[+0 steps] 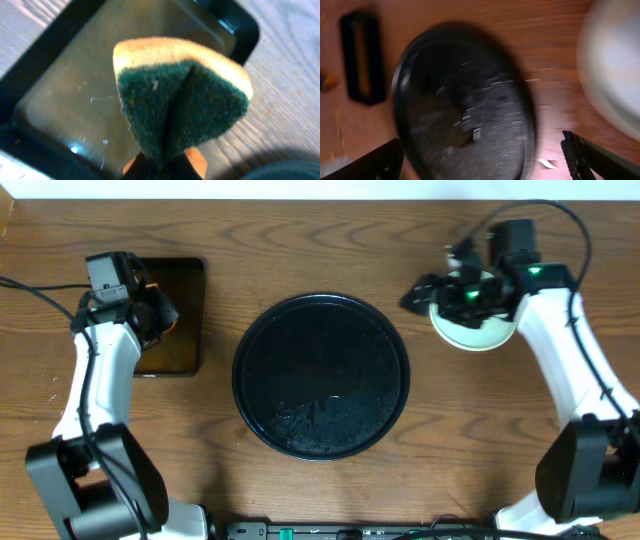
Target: Clean dirty plates on tray and stack at the side
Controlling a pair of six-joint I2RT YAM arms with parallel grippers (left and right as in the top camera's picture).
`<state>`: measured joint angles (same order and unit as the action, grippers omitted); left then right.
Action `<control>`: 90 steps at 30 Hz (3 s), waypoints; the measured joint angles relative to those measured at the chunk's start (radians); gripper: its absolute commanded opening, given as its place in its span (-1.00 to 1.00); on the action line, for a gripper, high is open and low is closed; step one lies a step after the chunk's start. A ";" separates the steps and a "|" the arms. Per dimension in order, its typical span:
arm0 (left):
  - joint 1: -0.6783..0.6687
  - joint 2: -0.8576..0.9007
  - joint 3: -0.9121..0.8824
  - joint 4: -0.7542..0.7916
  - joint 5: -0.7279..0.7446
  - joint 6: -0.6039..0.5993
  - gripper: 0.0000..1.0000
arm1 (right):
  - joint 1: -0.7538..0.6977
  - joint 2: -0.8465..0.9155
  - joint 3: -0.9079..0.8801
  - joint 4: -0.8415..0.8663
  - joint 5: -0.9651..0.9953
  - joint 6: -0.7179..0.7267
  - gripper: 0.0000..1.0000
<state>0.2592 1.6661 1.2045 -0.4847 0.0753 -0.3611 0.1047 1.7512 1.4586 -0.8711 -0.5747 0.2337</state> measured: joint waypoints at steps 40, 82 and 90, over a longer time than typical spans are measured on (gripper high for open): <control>0.000 -0.476 -0.030 -0.223 0.054 -0.038 0.68 | 0.390 -0.586 -0.063 -0.412 0.445 0.024 0.98; 0.000 -0.476 -0.030 -0.222 0.057 -0.039 0.71 | 0.156 -0.926 -0.791 0.484 0.235 -0.254 0.99; 0.000 -0.476 -0.030 -0.223 0.057 -0.039 0.71 | 0.046 -1.271 -1.198 0.835 0.188 -0.283 0.99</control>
<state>0.2592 1.1896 1.1744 -0.7078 0.1326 -0.3996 0.1505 0.4801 0.2604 -0.0357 -0.3862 -0.0498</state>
